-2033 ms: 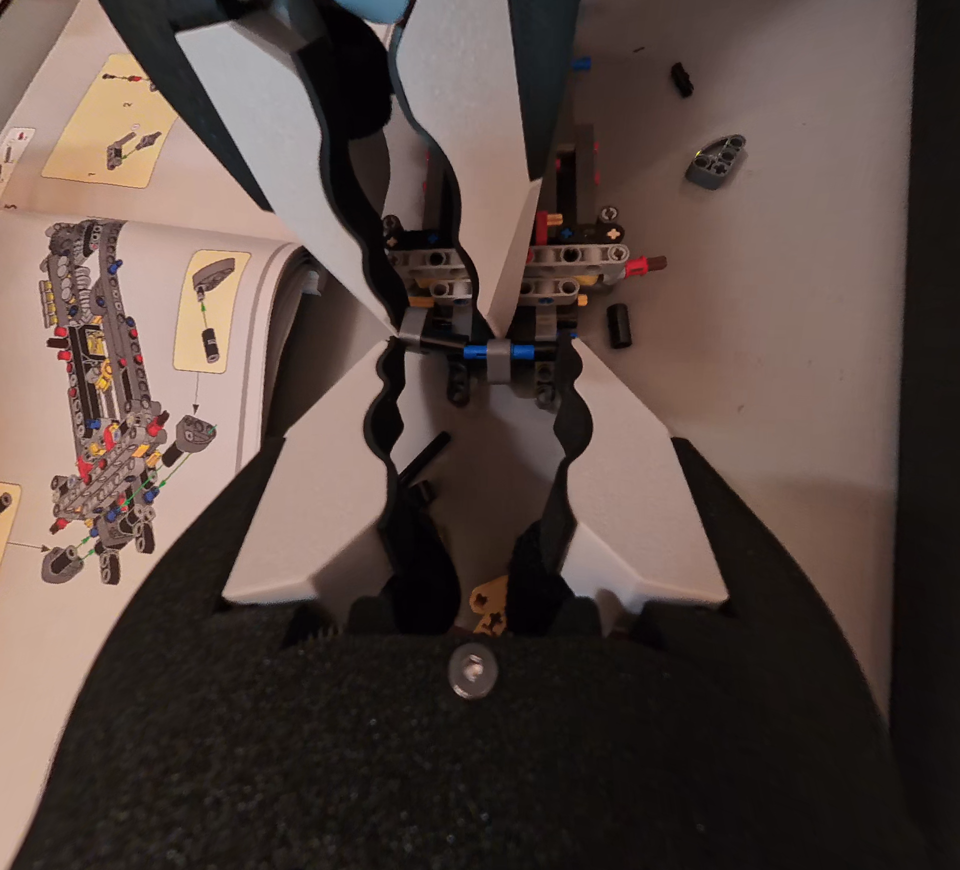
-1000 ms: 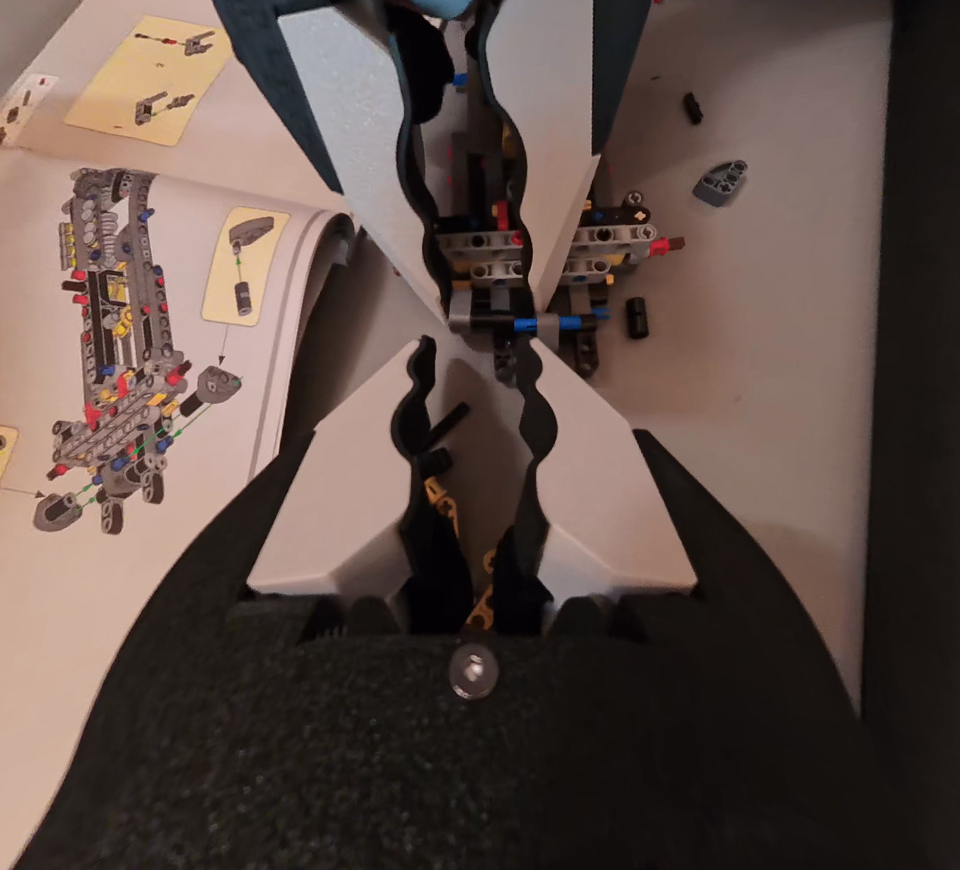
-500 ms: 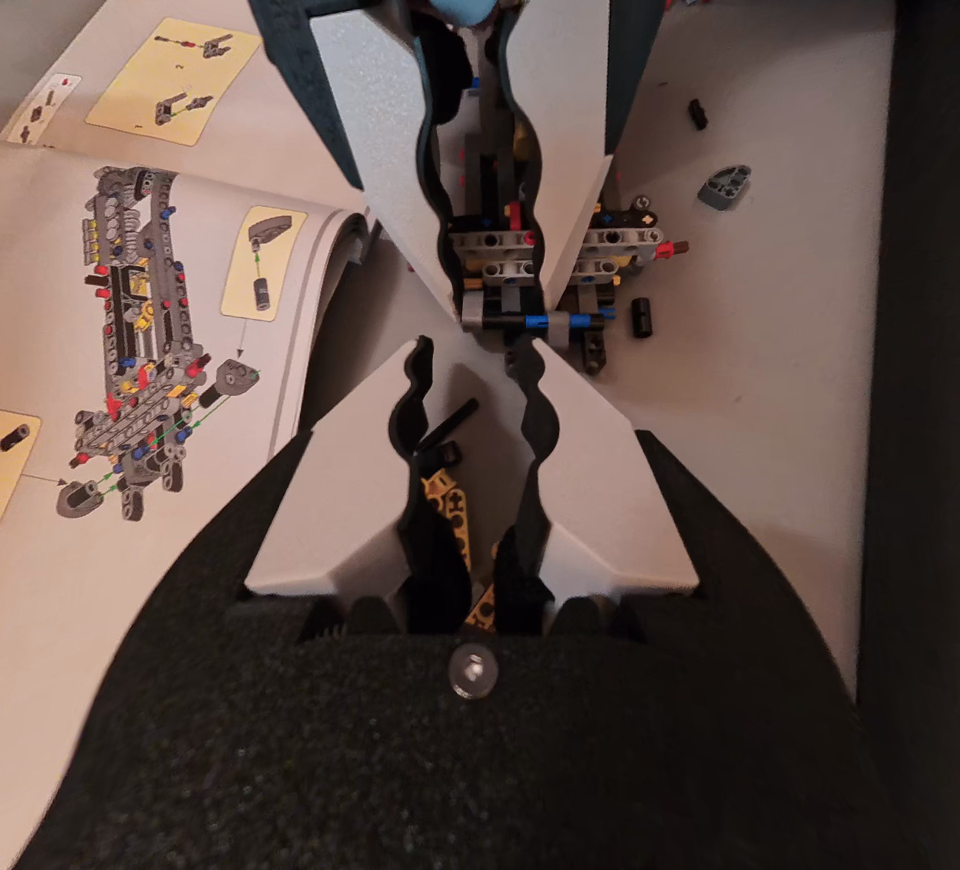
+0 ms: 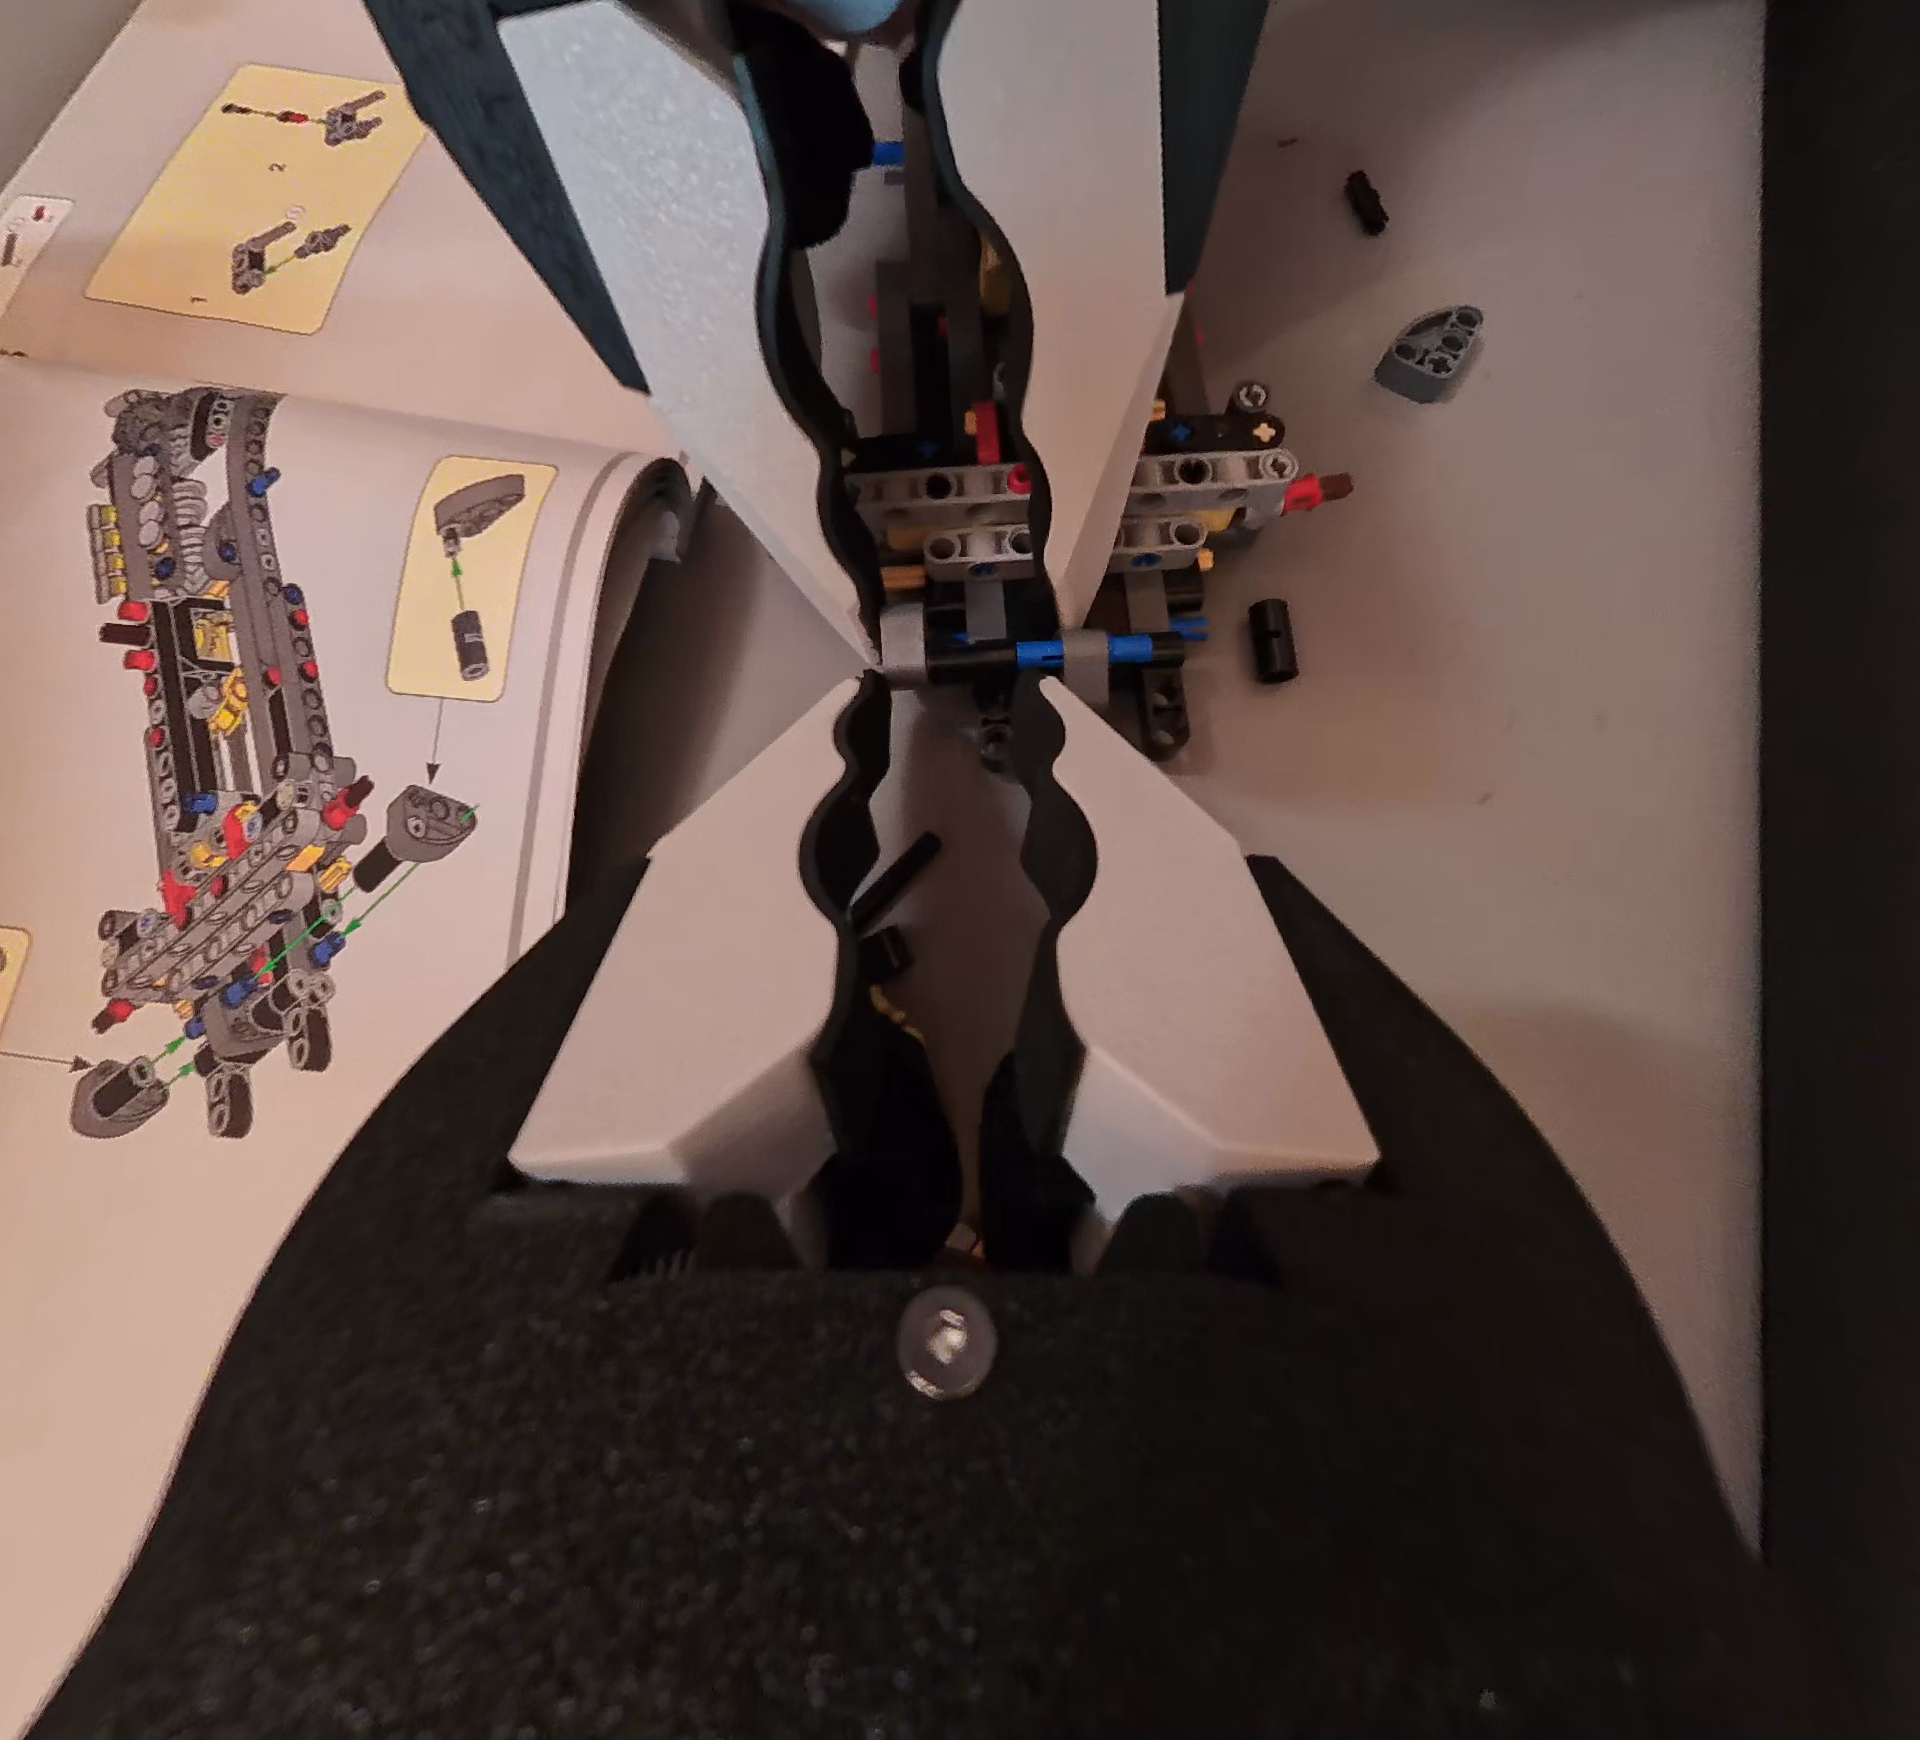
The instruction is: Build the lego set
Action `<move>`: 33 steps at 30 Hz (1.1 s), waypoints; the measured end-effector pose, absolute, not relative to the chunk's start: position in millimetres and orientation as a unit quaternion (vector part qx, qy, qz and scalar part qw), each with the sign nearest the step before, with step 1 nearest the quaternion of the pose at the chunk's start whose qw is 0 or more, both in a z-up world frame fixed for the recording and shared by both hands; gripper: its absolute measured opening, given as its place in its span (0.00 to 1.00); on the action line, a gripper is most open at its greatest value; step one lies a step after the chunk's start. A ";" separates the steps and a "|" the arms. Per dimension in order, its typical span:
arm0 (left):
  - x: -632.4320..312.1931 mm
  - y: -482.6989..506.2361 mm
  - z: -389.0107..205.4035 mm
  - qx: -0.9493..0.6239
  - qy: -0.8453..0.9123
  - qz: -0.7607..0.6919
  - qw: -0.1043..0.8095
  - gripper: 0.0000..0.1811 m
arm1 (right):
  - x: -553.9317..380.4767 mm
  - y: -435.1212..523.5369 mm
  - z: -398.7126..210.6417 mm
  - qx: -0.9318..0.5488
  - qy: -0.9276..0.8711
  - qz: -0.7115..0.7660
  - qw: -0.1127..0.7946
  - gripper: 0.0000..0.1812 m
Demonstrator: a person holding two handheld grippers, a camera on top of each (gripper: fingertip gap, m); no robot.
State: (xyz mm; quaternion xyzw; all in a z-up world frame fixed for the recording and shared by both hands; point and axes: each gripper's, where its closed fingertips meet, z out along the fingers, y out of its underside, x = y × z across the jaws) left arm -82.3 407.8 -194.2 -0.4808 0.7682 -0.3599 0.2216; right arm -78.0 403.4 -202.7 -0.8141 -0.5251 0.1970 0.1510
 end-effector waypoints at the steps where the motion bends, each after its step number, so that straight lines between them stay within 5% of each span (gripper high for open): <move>1: -82.2 408.0 -193.7 -0.481 0.767 -0.360 0.223 0.12 | -77.7 403.8 -202.1 -0.814 -0.524 0.199 0.153 0.17; 18: -81.8 404.2 -191.4 -0.480 0.762 -0.374 0.220 0.12 | -72.9 406.2 -185.4 -0.814 -0.496 0.243 0.181 0.20; 29: -85.2 402.9 -192.2 -0.474 0.771 -0.363 0.221 0.12 | -77.4 410.8 -190.5 -0.799 -0.517 0.226 0.207 0.04; 33: -93.8 398.4 -186.2 -0.475 0.767 -0.381 0.201 0.27 | -77.8 409.6 -189.7 -0.799 -0.514 0.235 0.206 0.04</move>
